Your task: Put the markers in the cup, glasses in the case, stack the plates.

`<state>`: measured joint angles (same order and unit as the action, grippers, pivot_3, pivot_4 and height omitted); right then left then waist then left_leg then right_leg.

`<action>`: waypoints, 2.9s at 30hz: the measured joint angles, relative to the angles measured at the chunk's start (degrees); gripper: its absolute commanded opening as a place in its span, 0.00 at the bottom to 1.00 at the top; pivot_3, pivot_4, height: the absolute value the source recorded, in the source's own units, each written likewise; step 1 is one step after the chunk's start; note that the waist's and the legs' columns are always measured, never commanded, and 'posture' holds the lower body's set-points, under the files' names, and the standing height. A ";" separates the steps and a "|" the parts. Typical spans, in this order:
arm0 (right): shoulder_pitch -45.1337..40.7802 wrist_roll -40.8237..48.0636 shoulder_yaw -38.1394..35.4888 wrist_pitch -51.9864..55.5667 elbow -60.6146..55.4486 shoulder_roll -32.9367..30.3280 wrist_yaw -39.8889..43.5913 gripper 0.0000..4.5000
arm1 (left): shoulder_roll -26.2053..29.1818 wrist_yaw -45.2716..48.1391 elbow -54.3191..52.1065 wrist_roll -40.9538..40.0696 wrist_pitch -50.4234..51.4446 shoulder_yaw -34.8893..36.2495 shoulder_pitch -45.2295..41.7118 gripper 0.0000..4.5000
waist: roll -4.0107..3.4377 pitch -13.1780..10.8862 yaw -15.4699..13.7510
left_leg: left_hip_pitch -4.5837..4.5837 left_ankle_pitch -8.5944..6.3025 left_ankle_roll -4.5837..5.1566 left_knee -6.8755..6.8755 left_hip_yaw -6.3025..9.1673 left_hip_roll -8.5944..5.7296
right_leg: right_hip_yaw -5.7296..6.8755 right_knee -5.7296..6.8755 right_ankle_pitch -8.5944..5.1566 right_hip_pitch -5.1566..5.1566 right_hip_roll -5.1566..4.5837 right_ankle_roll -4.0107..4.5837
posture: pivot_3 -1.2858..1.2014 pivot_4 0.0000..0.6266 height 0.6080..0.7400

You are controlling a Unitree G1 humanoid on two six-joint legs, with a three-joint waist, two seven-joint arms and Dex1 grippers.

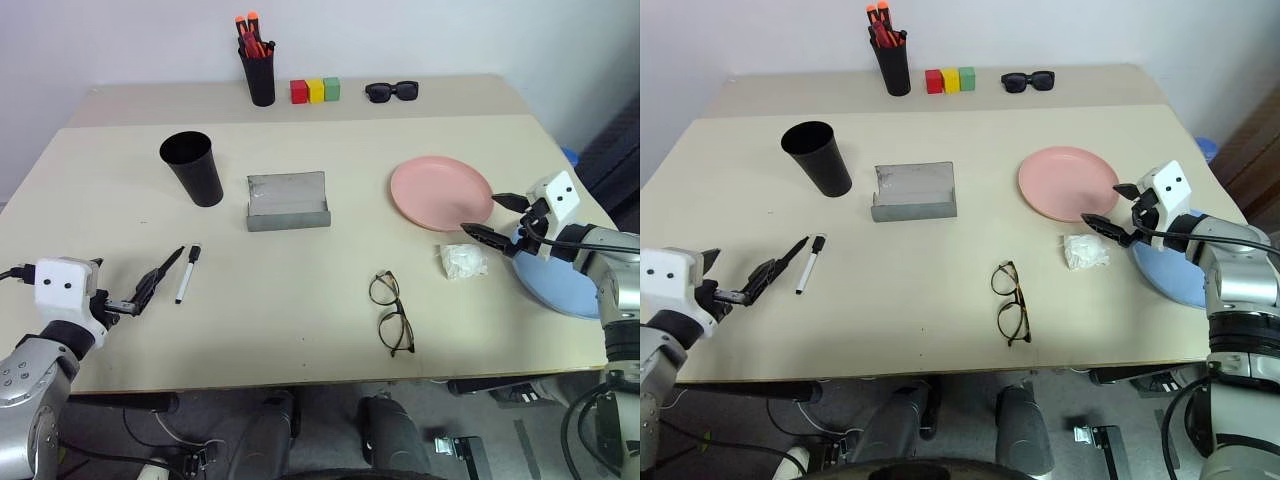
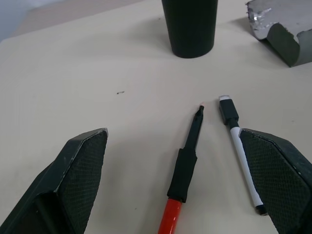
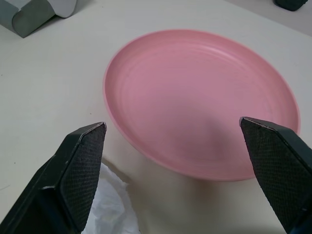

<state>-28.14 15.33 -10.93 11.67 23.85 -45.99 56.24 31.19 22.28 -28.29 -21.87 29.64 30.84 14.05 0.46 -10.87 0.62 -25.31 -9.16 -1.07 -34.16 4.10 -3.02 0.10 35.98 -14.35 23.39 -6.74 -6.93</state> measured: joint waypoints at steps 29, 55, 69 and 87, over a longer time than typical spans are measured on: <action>-0.56 1.51 11.13 6.05 -25.46 14.87 -6.25 1.00 | -3.55 -14.39 -1.02 -2.70 31.20 -9.77 -25.57 0.99 | 0.06 0.00 0.02 | 0.00 0.02 0.01 -0.09 0.25 -0.19 | 0.06 0.15 0.16 -0.05 0.14 -0.33 | 0.52 0.24 1.00; 2.82 1.40 19.27 5.50 -29.54 21.45 -6.31 1.00 | -2.63 -27.77 2.64 -14.02 62.29 -9.31 -33.80 0.58 | 0.10 -0.02 0.10 | 0.03 0.05 -0.11 -0.08 0.36 -0.17 | 0.06 0.21 0.20 -0.02 0.23 -0.39 | 0.52 0.24 1.00; 0.66 0.99 20.51 4.22 -26.91 23.57 -5.16 1.00 | -8.99 -39.21 1.19 -26.87 62.39 -1.76 -33.12 0.01 | 0.14 0.01 -0.09 | 0.04 0.06 -0.12 -0.07 0.37 -0.22 | 0.07 0.19 0.20 -0.06 0.19 -0.39 | 0.52 0.24 1.00; -7.31 -0.10 20.97 0.81 -21.95 33.59 -11.71 1.00 | -6.69 -27.18 6.82 -1.28 8.18 -11.89 -46.19 0.01 | 0.25 0.00 -0.10 | 0.04 0.11 -0.17 0.00 0.21 -0.22 | 0.06 0.14 0.24 -0.02 0.30 -0.33 | 0.52 0.24 1.00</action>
<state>-35.45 15.23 10.04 12.49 1.90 -12.40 44.53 24.51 -4.90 -21.47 -23.15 37.82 18.94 -32.14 0.71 -10.86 0.52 -25.27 -9.05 -1.24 -34.16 4.31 -3.24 0.16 36.11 -14.11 23.37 -6.44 -7.25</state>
